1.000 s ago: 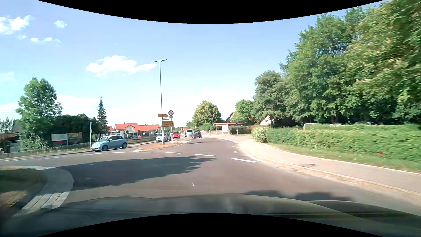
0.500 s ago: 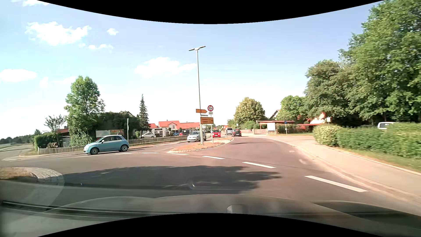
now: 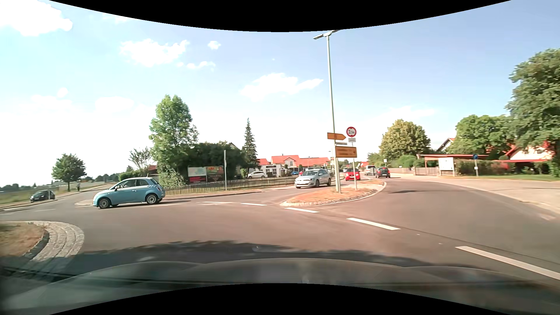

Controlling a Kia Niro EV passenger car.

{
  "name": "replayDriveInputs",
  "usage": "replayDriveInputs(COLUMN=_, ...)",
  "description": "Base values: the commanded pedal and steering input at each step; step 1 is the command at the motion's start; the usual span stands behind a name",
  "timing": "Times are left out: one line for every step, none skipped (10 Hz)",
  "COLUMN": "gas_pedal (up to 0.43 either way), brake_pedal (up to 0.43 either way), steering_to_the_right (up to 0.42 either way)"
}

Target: Follow the waypoints while adhering to traffic rules and regulations

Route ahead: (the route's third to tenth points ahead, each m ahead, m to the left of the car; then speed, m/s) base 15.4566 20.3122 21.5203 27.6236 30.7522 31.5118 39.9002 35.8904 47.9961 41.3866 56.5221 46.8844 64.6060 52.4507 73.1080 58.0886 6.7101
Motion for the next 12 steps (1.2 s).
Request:
replayDriveInputs(gas_pedal=0.079, brake_pedal=0.006, steering_to_the_right=-0.325)
replayDriveInputs(gas_pedal=0.079, brake_pedal=0.006, steering_to_the_right=-0.325)
replayDriveInputs(gas_pedal=0.079, brake_pedal=0.006, steering_to_the_right=-0.325)
replayDriveInputs(gas_pedal=0.079, brake_pedal=0.006, steering_to_the_right=-0.325)
replayDriveInputs(gas_pedal=0.079, brake_pedal=0.006, steering_to_the_right=-0.325)
replayDriveInputs(gas_pedal=0.079, brake_pedal=0.006, steering_to_the_right=-0.325)
replayDriveInputs(gas_pedal=0.079, brake_pedal=0.006, steering_to_the_right=-0.325)
replayDriveInputs(gas_pedal=0.079, brake_pedal=0.006, steering_to_the_right=-0.326)
replayDriveInputs(gas_pedal=0.079, brake_pedal=0.006, steering_to_the_right=-0.327)
replayDriveInputs(gas_pedal=0.079, brake_pedal=0.006, steering_to_the_right=-0.327)
replayDriveInputs(gas_pedal=0.079, brake_pedal=0.006, steering_to_the_right=-0.327)
replayDriveInputs(gas_pedal=0.079, brake_pedal=0.006, steering_to_the_right=-0.327)
